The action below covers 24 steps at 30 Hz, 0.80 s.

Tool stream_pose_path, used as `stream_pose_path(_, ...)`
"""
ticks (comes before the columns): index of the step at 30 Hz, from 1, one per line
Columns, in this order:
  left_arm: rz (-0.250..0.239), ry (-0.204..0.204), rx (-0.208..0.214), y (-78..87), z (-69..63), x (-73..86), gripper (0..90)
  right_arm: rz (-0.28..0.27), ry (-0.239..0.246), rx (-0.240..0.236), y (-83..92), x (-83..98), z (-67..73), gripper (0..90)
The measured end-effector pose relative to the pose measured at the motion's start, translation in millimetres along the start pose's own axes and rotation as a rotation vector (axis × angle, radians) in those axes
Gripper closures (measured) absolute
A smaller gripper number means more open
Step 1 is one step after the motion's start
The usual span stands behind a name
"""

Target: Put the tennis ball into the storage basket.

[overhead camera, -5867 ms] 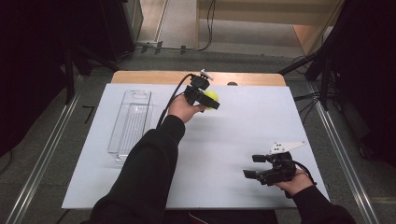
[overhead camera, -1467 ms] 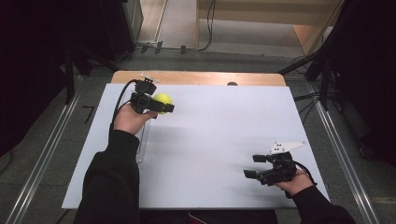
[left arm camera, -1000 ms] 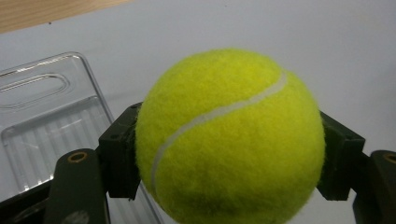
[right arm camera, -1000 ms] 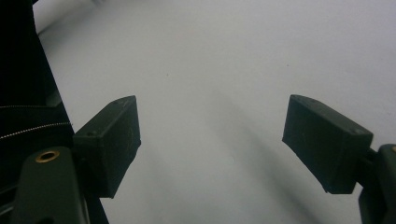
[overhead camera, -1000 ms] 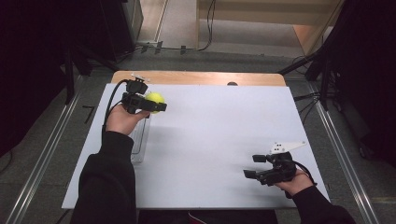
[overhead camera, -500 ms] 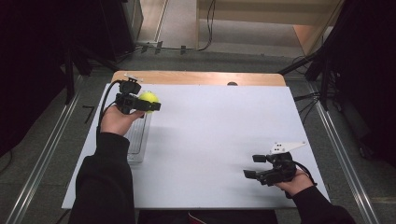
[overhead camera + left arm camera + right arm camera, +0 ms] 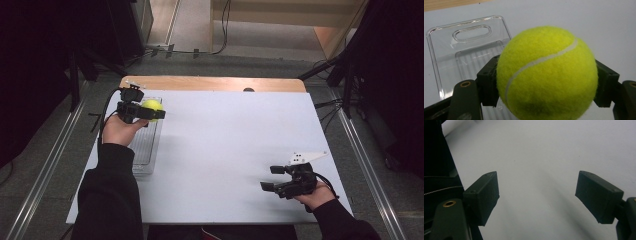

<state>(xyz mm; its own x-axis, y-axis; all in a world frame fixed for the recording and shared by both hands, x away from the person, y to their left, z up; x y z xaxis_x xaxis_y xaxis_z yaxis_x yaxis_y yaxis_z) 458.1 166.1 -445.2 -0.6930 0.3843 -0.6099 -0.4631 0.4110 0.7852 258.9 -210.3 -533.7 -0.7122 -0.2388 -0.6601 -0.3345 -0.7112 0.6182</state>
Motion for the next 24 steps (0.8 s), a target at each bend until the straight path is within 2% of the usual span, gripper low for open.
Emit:
stream_pose_path(13, -0.007, 0.034, -0.063, 6.0, 17.5, 6.4, 26.8, 0.001, 0.003, -0.004, -0.9, -0.8, 1.0, 17.1)
stream_pose_path(24, -0.029, 0.078, -0.105, 3.8, 31.7, 10.8, 26.8, 0.001, 0.003, -0.003, -0.7, -0.7, 0.8, 17.1)
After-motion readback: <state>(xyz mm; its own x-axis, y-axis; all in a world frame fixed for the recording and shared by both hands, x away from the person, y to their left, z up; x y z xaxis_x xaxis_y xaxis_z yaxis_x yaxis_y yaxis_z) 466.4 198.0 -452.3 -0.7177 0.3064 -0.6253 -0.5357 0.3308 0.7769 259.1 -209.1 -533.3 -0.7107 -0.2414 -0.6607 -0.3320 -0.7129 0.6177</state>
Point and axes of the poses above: each handheld gripper's, and its own axes: y roughly backward along the jaws, x roughly out of its underside, z roughly to its left, the point moved 8 cm from there along -y, roughly forward along the jaws, and after that the axes turned 6 degrees about -y, right-handed, at the moved point
